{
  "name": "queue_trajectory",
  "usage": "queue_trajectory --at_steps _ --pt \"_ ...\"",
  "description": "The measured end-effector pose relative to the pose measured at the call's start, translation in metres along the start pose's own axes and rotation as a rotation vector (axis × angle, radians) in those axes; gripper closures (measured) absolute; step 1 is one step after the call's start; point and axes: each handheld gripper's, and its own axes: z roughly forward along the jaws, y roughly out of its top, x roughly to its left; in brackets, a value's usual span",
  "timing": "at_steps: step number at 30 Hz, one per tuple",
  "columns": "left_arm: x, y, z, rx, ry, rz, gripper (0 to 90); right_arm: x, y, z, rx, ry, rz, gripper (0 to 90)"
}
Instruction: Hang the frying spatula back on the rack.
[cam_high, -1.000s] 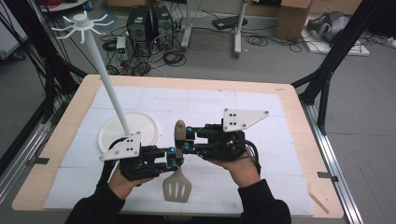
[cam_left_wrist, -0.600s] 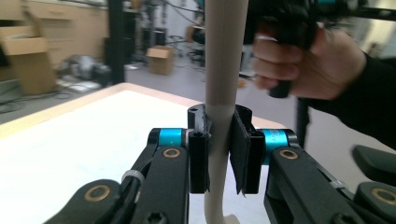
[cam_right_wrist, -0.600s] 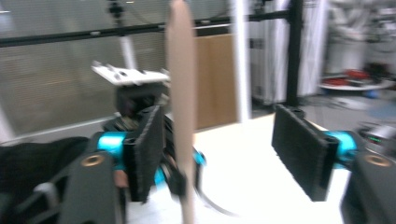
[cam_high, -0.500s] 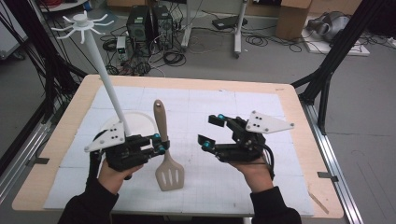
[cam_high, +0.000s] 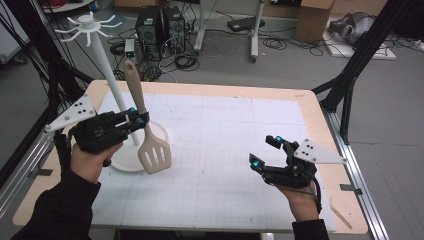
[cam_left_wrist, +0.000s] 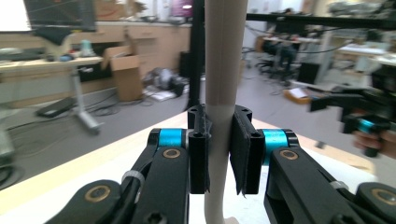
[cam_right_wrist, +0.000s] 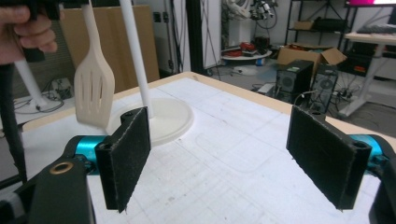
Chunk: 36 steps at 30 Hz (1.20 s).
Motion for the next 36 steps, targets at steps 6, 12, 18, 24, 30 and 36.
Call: queue_trajectory --at_steps 6,12,18,24,30,36 --pt "0.010 0.012 0.003 0.007 0.077 -0.019 78.0 -0.004 -0.011 -0.005 -0.012 -0.014 0.027 20.6" --pt "0.018 0.019 0.004 0.004 0.117 -0.042 78.0 -0.004 -0.014 -0.004 -0.007 -0.015 0.031 20.6" --pt "0.023 0.026 0.001 -0.008 0.148 -0.058 78.0 -0.005 -0.015 -0.005 -0.008 -0.018 0.037 20.6" --pt "0.031 0.027 0.003 0.004 0.170 -0.093 78.0 -0.004 -0.015 -0.005 -0.008 -0.015 0.038 20.6" --pt "0.034 0.026 0.006 0.027 0.208 -0.086 77.9 -0.004 -0.015 -0.005 -0.006 -0.015 0.038 20.6" --pt "0.035 0.025 0.009 0.038 0.252 -0.086 77.8 -0.005 -0.016 -0.005 -0.005 -0.012 0.042 20.6"
